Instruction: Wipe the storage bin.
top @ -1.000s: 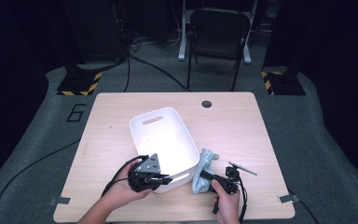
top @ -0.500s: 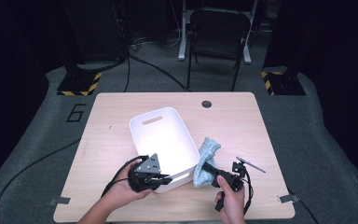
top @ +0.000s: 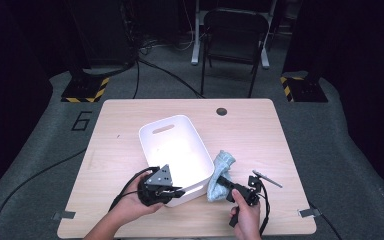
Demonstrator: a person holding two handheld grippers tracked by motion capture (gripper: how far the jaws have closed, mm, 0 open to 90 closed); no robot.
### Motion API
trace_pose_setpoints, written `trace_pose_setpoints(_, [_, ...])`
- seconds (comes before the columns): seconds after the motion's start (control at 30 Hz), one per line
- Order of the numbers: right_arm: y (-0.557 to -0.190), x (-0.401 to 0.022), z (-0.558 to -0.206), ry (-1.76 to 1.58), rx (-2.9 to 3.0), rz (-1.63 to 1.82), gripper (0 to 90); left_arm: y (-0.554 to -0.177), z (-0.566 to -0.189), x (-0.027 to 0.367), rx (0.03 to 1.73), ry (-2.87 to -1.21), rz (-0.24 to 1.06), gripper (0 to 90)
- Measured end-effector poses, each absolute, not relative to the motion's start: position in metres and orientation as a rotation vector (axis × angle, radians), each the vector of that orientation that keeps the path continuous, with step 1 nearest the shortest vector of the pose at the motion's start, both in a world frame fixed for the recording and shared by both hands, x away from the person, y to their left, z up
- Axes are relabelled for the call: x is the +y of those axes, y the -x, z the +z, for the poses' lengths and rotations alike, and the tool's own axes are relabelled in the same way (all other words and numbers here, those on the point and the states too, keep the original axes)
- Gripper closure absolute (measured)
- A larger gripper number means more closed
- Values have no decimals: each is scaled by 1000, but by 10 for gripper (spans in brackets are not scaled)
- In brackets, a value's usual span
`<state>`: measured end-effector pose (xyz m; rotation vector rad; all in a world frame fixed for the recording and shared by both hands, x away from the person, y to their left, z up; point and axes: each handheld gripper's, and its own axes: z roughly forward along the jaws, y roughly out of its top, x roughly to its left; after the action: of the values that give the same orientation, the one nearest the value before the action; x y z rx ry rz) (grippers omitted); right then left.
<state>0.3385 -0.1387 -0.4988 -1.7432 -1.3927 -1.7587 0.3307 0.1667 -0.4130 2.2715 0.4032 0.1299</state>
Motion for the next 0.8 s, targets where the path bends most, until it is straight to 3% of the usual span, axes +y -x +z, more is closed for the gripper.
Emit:
trace_pose_setpoints(0.37, [-346,-135,-534,1878,-1485,-1539,671,-331,-413,167,405,-2272,132,859])
trace_pose_setpoints(0.8, [-342,-134,-525,1901,-1463,-1541,690,-331,-413,165,425,-2266,140,858])
